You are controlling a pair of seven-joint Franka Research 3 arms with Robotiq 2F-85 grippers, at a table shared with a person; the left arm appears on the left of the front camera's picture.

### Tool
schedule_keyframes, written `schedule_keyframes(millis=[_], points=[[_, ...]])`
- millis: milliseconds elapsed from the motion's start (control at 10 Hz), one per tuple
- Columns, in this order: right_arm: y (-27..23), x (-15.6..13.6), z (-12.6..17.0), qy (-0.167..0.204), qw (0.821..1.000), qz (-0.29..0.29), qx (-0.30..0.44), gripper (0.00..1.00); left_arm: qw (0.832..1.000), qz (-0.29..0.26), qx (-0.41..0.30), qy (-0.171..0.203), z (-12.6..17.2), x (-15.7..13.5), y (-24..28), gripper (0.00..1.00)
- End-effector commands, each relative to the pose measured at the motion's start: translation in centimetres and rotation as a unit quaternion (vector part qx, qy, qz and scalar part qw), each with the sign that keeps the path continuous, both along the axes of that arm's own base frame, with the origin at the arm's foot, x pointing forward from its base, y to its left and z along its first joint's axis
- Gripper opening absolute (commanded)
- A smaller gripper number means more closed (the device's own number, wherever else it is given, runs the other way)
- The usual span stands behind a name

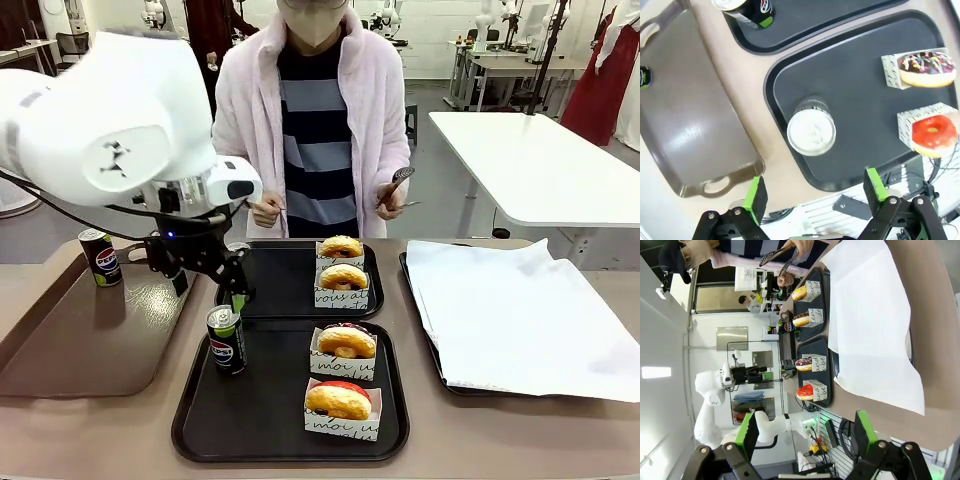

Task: Set up donuts and drinks on trays.
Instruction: Pick up one Pepsi coke from the Handle tray and place it on the Flat Tray without a Pepsi coke.

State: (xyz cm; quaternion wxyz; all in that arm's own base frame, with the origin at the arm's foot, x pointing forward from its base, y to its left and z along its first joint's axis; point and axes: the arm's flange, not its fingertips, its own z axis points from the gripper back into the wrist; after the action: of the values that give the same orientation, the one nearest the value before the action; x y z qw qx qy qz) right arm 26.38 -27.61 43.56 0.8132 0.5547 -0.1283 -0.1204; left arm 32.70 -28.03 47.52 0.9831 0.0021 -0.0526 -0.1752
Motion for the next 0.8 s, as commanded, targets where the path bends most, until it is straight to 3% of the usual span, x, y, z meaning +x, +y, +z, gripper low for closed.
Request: schedule_keyframes(millis=[0,300,700], points=[[-0.1,0.0,0.1,-0.007,1.000,0.000,0.005,1.00,1.000,-0.017,-0.022,0.001,0.9,-1.5,1.4,1.00],[-0.1,0.0,0.1,-0.007,1.000,0.000,0.005,1.00,0.999,0.015,-0.038,-0.005,1.2,-1.3,2.5,1.00],[-0.1,0.0,0.1,-0.007,1.000,0.000,0.005,1.00,1.000,-0.004,-0.018,-0.009,1.9,-1.4,1.3,1.00]])
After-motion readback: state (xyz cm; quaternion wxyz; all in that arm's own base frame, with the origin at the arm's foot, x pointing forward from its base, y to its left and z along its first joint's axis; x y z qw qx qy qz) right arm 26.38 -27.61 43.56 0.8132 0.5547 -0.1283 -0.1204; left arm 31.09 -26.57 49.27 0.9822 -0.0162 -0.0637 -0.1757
